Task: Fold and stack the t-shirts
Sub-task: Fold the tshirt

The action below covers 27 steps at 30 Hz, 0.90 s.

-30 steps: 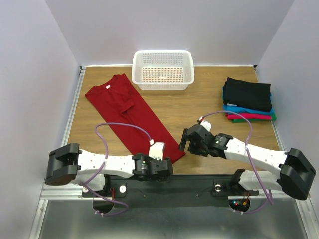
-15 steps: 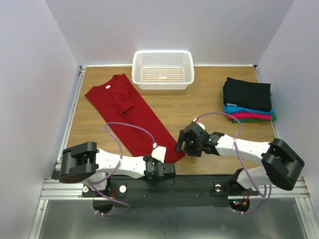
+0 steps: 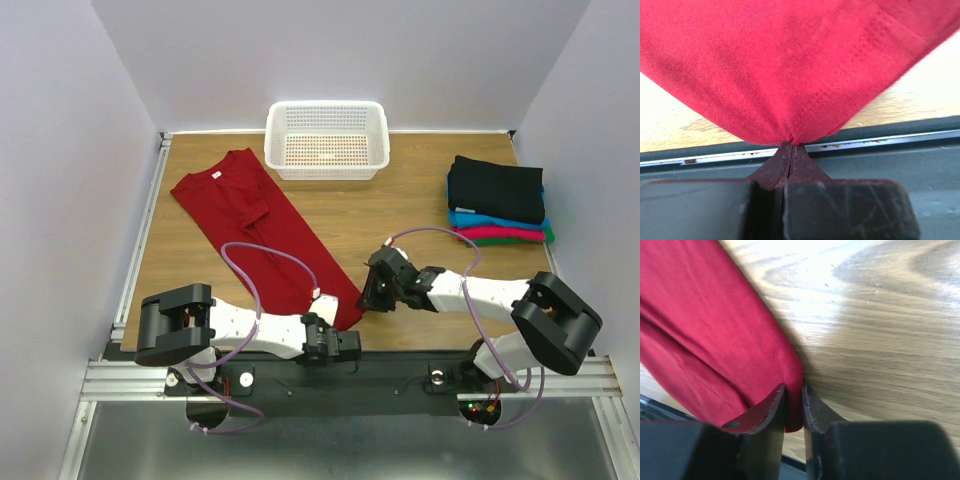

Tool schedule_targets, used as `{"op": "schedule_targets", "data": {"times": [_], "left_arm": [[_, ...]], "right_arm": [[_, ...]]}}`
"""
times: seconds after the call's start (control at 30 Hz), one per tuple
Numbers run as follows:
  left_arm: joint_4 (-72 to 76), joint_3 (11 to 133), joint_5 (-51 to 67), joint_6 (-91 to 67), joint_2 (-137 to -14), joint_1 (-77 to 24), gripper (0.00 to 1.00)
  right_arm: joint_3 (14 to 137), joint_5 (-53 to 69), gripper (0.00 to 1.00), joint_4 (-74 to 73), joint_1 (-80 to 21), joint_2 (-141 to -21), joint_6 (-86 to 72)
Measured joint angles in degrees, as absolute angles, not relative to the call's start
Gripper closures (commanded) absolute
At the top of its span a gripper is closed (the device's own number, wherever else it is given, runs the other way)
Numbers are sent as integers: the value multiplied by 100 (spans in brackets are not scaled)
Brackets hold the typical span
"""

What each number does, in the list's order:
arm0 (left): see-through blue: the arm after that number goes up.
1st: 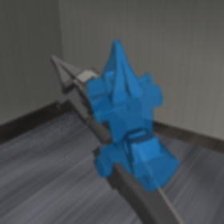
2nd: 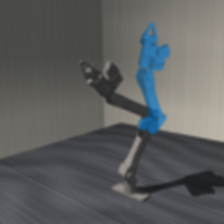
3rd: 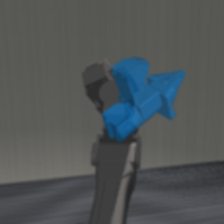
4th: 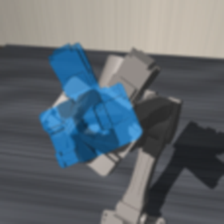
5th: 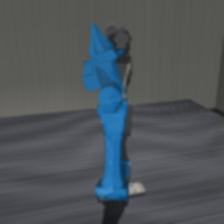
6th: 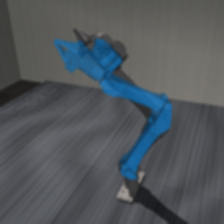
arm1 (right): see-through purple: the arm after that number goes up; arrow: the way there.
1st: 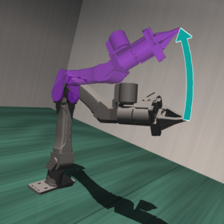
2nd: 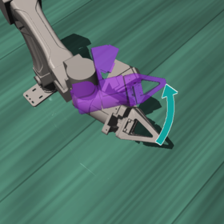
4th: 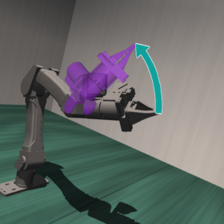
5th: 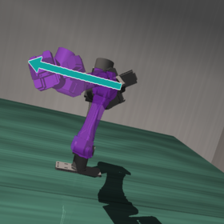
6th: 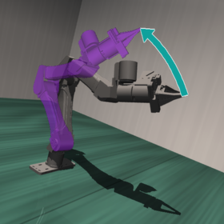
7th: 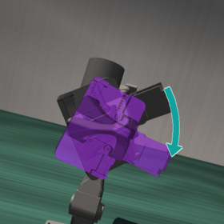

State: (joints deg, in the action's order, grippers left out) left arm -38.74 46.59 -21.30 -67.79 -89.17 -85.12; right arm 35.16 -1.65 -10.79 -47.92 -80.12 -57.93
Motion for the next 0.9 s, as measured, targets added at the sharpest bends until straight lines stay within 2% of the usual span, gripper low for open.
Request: {"op": "schedule_targets", "data": {"times": [0.03,0.17,0.47,0.6,0.73,0.9], "left_arm": [[-3892,4696,-2156,-6770,-8917,-8545,100],[-3839,4930,-2283,-6617,-8858,-8731,100],[-3579,5894,-2309,-6136,-8829,-9308,100],[-3483,5951,-2303,-6066,-8783,-9327,100],[-3470,5951,-2342,-6049,-8676,-9268,100],[-3223,5649,-2300,-6073,-8162,-8761,100]], "right_arm": [[3514,-156,85,-1085,-4792,-8029,-5782],[3439,-213,91,-1120,-4759,-7806,-5649],[3238,-624,92,-1865,-4545,-5885,-5384],[3291,-840,93,-2373,-4532,-5424,-5293],[3592,-967,93,-2707,-4532,-5524,-5188],[4359,-1135,93,-2821,-4506,-6405,-5043]]}}
